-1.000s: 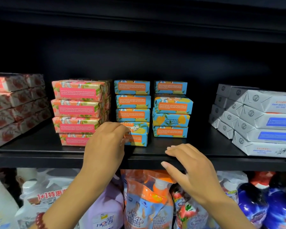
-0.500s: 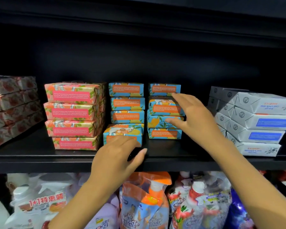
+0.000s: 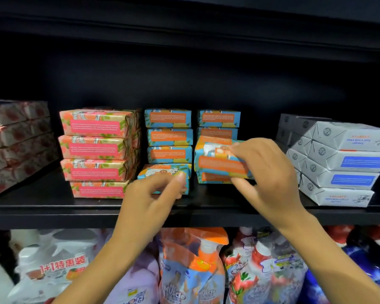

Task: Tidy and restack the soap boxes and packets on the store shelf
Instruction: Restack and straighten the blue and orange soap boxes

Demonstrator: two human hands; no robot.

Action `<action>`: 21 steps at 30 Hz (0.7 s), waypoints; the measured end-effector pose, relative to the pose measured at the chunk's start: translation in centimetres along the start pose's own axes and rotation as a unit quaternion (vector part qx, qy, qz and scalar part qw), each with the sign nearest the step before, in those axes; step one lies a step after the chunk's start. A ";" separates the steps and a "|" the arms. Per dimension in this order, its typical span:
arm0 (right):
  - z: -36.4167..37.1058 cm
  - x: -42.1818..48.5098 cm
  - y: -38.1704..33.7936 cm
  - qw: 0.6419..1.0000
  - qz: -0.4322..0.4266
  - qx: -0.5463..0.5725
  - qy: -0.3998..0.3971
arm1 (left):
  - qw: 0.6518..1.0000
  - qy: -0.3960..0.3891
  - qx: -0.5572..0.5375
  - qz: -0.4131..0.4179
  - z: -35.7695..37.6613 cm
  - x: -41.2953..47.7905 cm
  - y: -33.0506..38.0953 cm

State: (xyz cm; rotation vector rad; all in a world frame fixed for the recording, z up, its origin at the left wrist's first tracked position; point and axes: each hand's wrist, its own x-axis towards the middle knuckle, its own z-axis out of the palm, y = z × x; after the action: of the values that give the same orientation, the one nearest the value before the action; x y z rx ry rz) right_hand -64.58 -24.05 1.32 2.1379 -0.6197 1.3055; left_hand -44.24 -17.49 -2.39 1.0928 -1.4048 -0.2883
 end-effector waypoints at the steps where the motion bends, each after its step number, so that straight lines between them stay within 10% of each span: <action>1: -0.2 -0.3 -0.5 0.999 -0.024 0.009 0.023 | 0.994 -0.010 -0.084 -0.066 -0.1 0.5 0.7; 4: -0.5 -0.5 -2.2 0.994 -0.087 0.026 0.064 | 0.936 -0.123 -0.253 -0.210 -0.5 1.4 2.0; 9: -1.1 -0.4 -3.3 0.993 -0.103 0.052 -0.011 | 0.949 -0.127 -0.257 -0.132 -0.7 0.4 2.1; 16: -2.4 -0.3 -3.2 0.942 0.186 0.248 -0.130 | 0.990 -0.075 -0.115 0.042 -0.6 -0.5 1.6; 21: -1.9 -0.1 -3.0 0.946 0.151 0.233 -0.167 | 0.988 -0.071 -0.116 0.077 0.0 -0.2 1.4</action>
State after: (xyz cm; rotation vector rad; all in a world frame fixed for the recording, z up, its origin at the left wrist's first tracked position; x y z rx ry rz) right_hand -63.93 -20.54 1.32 2.7766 -0.8745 1.3580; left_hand -44.90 -16.58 -1.49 0.7816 -1.5309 -0.4122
